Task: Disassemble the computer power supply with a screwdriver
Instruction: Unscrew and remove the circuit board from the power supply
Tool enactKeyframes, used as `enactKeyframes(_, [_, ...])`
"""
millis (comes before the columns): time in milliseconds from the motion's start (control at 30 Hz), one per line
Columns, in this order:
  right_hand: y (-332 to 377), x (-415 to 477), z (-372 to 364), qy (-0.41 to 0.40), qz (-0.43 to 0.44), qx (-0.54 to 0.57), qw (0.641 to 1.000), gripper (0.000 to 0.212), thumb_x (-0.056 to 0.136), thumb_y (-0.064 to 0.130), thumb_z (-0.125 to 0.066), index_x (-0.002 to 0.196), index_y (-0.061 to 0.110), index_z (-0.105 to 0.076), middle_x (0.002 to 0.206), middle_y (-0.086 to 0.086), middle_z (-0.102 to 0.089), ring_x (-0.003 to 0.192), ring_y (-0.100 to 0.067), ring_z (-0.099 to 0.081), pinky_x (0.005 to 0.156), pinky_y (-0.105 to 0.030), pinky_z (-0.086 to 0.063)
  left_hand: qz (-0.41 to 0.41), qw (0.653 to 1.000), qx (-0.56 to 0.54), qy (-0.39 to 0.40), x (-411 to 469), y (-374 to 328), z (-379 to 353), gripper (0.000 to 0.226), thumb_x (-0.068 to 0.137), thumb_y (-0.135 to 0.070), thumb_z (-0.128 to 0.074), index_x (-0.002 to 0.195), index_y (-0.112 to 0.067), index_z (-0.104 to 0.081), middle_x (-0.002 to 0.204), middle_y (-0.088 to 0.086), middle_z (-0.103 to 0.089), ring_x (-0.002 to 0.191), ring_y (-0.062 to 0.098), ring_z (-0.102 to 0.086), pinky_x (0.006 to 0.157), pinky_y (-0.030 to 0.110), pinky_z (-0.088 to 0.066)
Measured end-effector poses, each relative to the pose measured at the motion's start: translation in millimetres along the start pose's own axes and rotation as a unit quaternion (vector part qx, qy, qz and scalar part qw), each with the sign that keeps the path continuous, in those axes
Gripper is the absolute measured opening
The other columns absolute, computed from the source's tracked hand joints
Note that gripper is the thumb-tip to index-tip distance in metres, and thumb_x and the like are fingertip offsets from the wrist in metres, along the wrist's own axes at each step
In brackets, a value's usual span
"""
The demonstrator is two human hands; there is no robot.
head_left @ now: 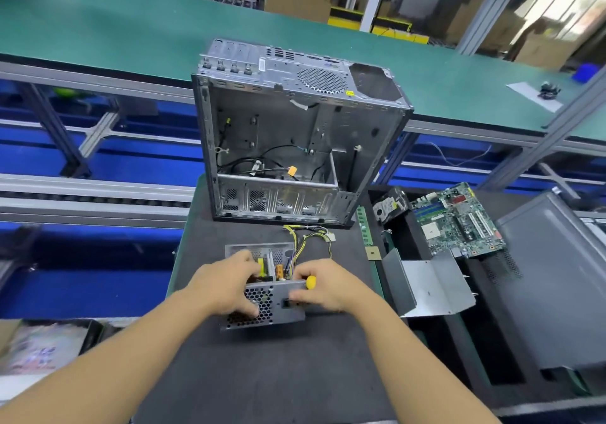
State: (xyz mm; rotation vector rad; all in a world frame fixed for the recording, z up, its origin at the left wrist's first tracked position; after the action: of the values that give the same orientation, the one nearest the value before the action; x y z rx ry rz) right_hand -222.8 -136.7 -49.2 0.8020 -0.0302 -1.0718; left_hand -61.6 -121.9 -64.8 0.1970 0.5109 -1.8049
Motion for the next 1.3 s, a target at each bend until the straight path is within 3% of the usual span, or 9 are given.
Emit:
enactKeyframes(233, [-15,-9,-57,0.076,0.005,-0.153,0.985,0.015,0.087,0.03,-0.066,0.082,0.023,-0.055,0.098,-0.001,-0.063,0.09,-0.026,-0.056,0.077,-0.039,-0.051,-0.089,0.996,0.006,-0.014,-9,-6,-51,0.043,0.078,-0.06,-0.067,0.1,-0.025,-0.057,0.122,-0.012,-0.035,0.1,0.009,-0.048,0.073,0.028,-0.046])
enactKeyframes(367, [-23,-10,-64,0.085,-0.025,-0.118,0.989,0.014,0.083,0.027,-0.067,0.076,0.027,-0.054,0.098,-0.002,-0.064,0.089,-0.022,-0.055,0.078,-0.037,-0.051,-0.122,0.989,-0.087,-0.012,-15,-3,-50,0.035,0.084,-0.066,-0.058,0.081,-0.031,-0.056,0.111,-0.023,-0.038,0.08,-0.003,-0.048,0.073,0.019,-0.037])
enactKeyframes(533, [-29,-6,-63,0.113,-0.048,-0.106,0.987,0.015,0.082,0.036,-0.071,0.076,0.028,-0.06,0.094,-0.004,-0.065,0.088,-0.024,-0.058,0.08,-0.042,-0.053,-0.049,0.956,-0.267,-0.115,-17,24,-29,0.016,0.09,-0.046,-0.063,0.084,-0.032,-0.066,0.1,-0.016,-0.057,0.086,-0.002,-0.058,0.075,0.018,-0.042])
enactKeyframes(633, [-33,-8,-66,0.113,-0.065,-0.08,0.988,0.019,0.079,0.038,-0.075,0.075,0.024,-0.062,0.084,-0.001,-0.065,0.073,-0.02,-0.056,0.073,-0.037,-0.052,0.025,0.953,-0.303,-0.005,-14,39,-51,0.025,0.085,-0.053,-0.069,0.086,-0.028,-0.067,0.091,-0.006,-0.069,0.076,0.001,-0.06,0.076,0.025,-0.049])
enactKeyframes(767, [-38,-15,-68,0.134,-0.102,0.005,0.986,0.026,0.075,0.049,-0.076,0.074,0.025,-0.068,0.064,0.015,-0.064,0.05,-0.011,-0.056,0.065,-0.029,-0.05,0.034,0.955,-0.28,0.093,-11,37,-59,0.026,0.074,-0.055,-0.076,0.082,-0.03,-0.073,0.089,-0.009,-0.073,0.086,0.019,-0.069,0.084,0.04,-0.057])
enactKeyframes(900, [-40,-13,-55,0.069,-0.116,0.038,0.99,0.024,0.079,0.051,-0.066,0.082,0.028,-0.07,0.088,0.012,-0.072,0.076,-0.021,-0.069,0.078,-0.036,-0.056,0.007,0.963,-0.244,0.116,-11,30,-57,0.013,0.081,-0.043,-0.079,0.074,-0.034,-0.073,0.074,-0.023,-0.069,0.065,-0.008,-0.06,0.056,0.01,-0.043])
enactKeyframes(1067, [-21,3,-61,0.048,-0.086,0.02,0.995,0.019,0.079,0.05,-0.069,0.09,0.035,-0.065,0.094,0.01,-0.066,0.087,-0.013,-0.06,0.087,-0.036,-0.053,-0.028,0.978,-0.197,0.055,-9,20,-47,0.015,0.088,-0.034,-0.073,0.077,-0.039,-0.064,0.077,-0.022,-0.063,0.073,-0.004,-0.054,0.062,0.01,-0.036])
enactKeyframes(1233, [-13,13,-57,0.024,-0.071,0.049,0.996,0.024,0.081,0.049,-0.07,0.094,0.03,-0.062,0.097,0.002,-0.069,0.093,-0.019,-0.063,0.086,-0.036,-0.053,-0.009,0.947,-0.322,0.02,-7,23,-40,0.011,0.096,-0.028,-0.065,0.087,-0.025,-0.069,0.093,0.003,-0.071,0.079,0.011,-0.056,0.085,0.032,-0.049])
enactKeyframes(1300, [-9,13,-55,0.029,-0.048,0.079,0.995,0.021,0.084,0.048,-0.07,0.096,0.033,-0.065,0.092,0.009,-0.067,0.09,-0.012,-0.06,0.086,-0.032,-0.051,-0.012,0.935,-0.354,0.019,-4,19,-34,0.012,0.097,-0.024,-0.064,0.086,-0.021,-0.07,0.09,0.006,-0.071,0.078,0.007,-0.055,0.083,0.029,-0.048])
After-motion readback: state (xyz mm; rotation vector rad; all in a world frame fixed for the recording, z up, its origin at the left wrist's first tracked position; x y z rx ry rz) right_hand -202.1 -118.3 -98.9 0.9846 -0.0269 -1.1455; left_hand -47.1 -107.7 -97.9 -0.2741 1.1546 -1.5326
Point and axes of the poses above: each hand's wrist, its own x-axis towards the middle knuckle, its own z-axis out of the back of the hand, y = z × x, the point moved 9 cm from there along x, towards the middle knuckle
